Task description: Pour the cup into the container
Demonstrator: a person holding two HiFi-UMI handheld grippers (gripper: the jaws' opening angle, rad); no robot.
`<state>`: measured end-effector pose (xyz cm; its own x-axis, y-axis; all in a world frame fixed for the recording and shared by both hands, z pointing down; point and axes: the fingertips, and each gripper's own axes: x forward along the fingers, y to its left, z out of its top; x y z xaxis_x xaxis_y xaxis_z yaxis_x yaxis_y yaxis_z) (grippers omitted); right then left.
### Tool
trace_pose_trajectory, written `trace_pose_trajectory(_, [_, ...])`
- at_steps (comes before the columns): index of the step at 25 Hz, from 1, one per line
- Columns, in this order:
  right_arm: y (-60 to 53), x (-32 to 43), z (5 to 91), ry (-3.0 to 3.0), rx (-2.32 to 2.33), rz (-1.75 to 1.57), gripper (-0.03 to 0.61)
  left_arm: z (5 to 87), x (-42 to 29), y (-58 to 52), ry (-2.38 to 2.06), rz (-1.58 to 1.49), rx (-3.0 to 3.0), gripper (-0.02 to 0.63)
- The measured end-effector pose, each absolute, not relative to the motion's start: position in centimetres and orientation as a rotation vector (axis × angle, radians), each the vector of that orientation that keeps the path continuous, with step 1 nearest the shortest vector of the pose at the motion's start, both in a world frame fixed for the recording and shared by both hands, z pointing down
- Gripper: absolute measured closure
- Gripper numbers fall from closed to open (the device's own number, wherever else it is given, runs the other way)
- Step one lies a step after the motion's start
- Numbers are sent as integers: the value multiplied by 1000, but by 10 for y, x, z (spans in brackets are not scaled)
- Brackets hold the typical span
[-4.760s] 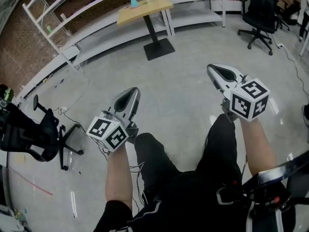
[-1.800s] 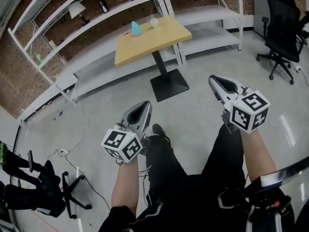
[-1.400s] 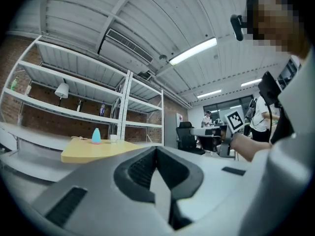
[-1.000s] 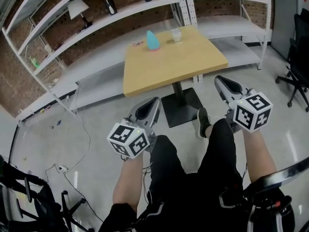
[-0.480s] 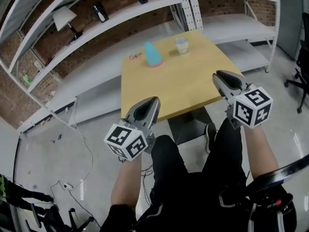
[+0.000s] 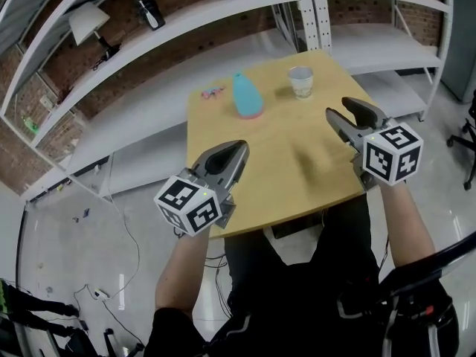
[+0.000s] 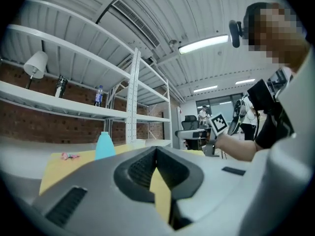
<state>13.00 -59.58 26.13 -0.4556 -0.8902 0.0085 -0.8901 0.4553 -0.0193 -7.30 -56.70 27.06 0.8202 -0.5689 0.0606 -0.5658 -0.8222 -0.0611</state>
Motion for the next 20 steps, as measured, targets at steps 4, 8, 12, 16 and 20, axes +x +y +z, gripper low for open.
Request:
trace_pose_trajectory(4, [-639, 123, 272, 2721, -1637, -93, 325, 279, -70, -603, 839, -161, -2980, 612])
trace_pose_trajectory(8, [-674, 118, 276, 2771, -1643, -124, 298, 301, -58, -625, 719, -235, -3064, 612])
trace_pose_trajectory(12, [-707, 118, 290, 2798, -1678, -168, 279, 317, -49, -639, 630, -253, -3089, 612])
trace_pose_trajectory(16, [-733, 122, 302, 2814, -1715, -231, 278, 311, -38, -653, 548, -172, -3110, 612])
trace_pose_trajectory(20, [-755, 123, 313, 2857, -1739, -254, 275, 314, -34, -664, 481, -170, -3095, 612])
